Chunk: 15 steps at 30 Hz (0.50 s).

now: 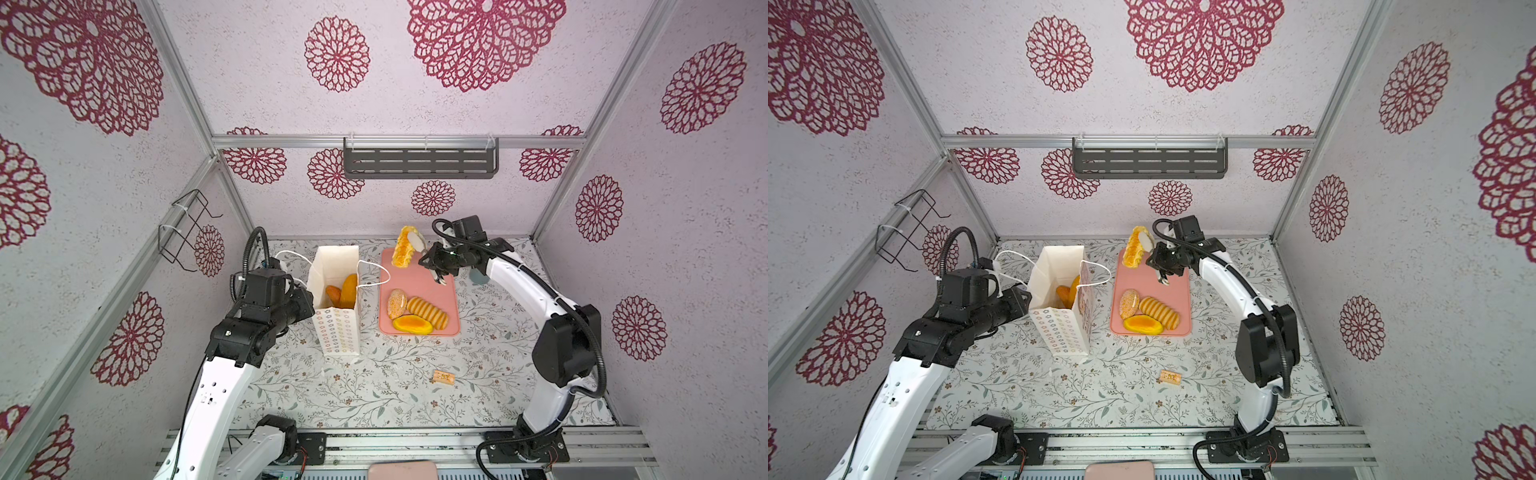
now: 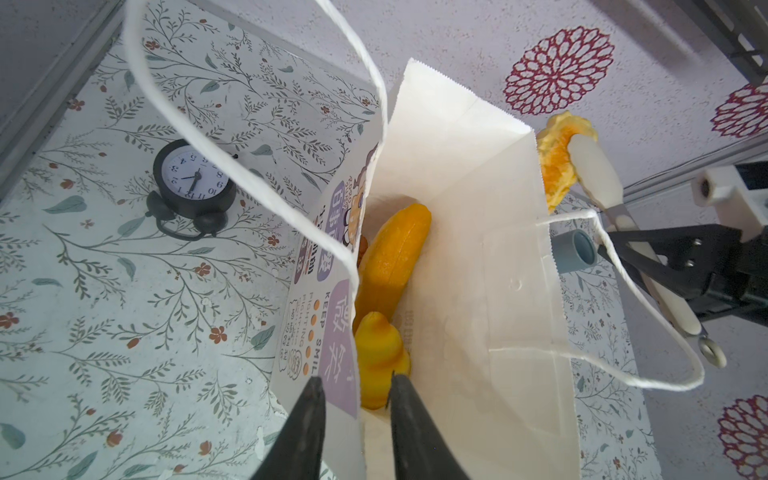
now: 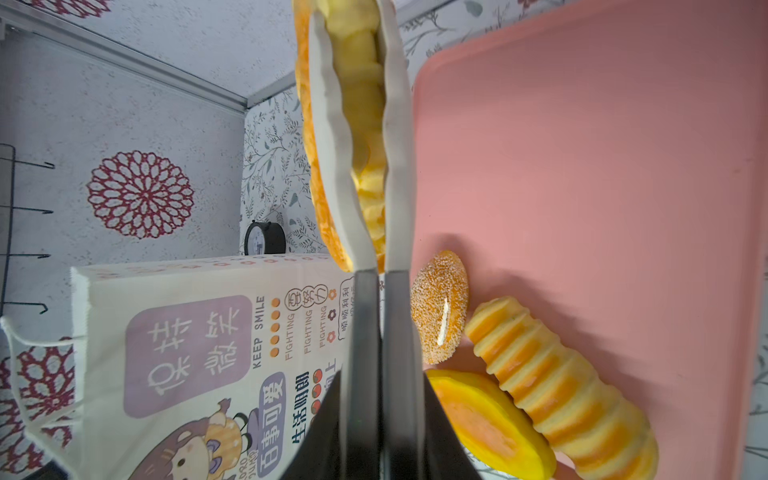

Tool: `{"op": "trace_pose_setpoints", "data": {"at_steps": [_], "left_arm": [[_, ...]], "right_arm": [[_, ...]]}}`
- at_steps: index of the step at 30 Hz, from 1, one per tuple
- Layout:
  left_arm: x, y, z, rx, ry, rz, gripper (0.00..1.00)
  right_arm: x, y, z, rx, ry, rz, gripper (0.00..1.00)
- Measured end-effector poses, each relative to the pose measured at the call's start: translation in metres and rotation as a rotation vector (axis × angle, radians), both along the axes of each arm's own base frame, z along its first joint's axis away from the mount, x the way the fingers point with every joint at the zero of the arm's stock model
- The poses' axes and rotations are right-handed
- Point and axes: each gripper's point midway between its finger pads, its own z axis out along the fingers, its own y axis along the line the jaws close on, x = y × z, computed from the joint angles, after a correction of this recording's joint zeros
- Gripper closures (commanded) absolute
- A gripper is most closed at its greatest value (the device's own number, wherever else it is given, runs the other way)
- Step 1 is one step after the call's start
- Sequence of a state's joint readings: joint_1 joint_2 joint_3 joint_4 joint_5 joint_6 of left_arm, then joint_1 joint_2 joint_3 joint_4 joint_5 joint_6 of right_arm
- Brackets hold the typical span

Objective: Place the fake bread into the paper bag
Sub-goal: 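Lift the ridged-edge bread with the tongs and carry it over the bag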

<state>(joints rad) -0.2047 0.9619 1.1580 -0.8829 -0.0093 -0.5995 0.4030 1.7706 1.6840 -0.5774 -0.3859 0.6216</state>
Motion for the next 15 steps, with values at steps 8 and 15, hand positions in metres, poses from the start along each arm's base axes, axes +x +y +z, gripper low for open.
{"op": "trace_pose_setpoints", "data": {"at_steps": [8,15], "left_arm": [[0.0,0.0,-0.004,-0.007,0.01,0.007,0.88],[0.0,0.0,-0.004,-0.009,0.011,0.01,0.95]], "right_arm": [[-0.026,0.005,0.038,-0.057,-0.131,0.055,0.81],[-0.08,0.052,0.095,-0.066,-0.329,0.216,0.8]]}}
